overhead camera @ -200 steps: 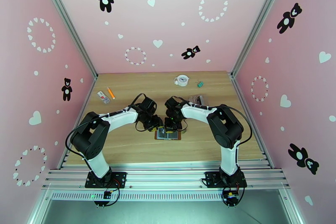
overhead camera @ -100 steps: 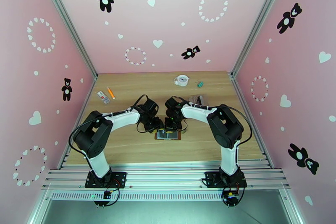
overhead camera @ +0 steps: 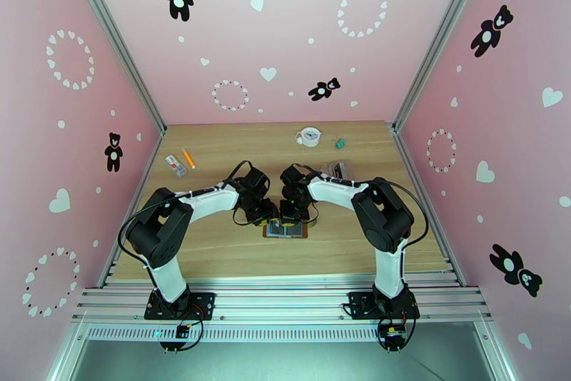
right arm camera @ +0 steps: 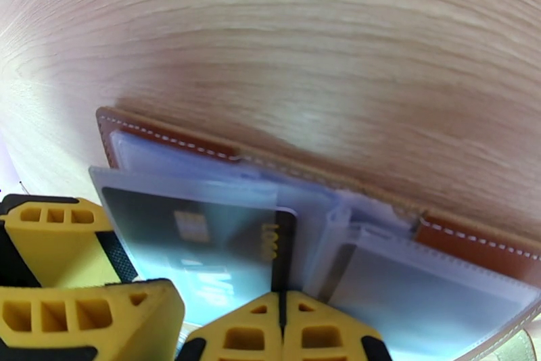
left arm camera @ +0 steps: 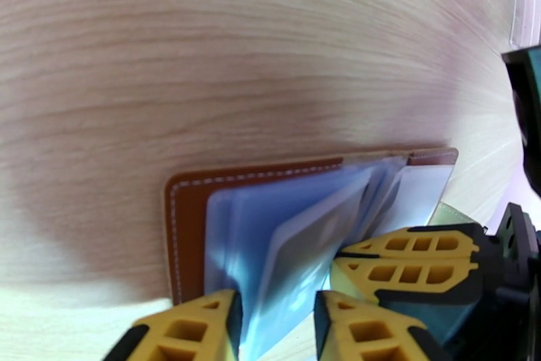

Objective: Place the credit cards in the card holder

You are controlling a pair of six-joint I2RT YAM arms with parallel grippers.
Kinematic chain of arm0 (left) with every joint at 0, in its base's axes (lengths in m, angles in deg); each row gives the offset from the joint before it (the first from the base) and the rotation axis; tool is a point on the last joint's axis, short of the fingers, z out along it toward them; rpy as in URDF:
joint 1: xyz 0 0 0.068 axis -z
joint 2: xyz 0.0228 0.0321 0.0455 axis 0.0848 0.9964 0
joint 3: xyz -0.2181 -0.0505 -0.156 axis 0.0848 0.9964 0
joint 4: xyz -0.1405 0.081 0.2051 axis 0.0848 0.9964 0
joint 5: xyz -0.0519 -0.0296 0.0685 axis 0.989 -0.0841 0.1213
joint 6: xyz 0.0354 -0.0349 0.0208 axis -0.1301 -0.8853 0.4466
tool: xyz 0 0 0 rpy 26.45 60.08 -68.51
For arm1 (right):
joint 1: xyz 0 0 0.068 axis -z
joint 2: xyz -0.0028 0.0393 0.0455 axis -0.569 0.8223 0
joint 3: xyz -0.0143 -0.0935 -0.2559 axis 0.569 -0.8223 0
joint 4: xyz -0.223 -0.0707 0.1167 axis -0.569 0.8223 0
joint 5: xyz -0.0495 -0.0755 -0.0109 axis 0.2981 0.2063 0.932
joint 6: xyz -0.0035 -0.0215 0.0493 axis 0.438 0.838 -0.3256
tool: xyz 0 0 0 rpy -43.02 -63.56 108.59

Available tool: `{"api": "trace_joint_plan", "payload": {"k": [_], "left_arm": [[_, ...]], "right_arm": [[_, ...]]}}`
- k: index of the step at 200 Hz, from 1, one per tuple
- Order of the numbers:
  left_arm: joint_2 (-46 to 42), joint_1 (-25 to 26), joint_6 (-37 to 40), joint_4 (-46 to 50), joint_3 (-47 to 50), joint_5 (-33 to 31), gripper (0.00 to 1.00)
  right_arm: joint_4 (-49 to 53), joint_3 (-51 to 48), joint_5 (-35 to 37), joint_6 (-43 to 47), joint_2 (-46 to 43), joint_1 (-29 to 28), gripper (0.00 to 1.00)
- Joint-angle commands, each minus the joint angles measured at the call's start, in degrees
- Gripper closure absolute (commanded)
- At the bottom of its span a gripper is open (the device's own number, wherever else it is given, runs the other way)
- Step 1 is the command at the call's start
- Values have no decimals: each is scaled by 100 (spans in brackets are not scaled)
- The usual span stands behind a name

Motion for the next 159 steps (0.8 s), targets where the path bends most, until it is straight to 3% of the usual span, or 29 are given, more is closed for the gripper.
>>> {"api": "trace_joint_plan", "payload": {"k": [1,159], "left_arm": [[-140,47,43,54,-108,26,66],[-256,72,-57,-131,-226,319,70]], "right_arm": [[155,-99,133,-25,195,-46,100],[327,227,195,-34,-119,-46,99]]}}
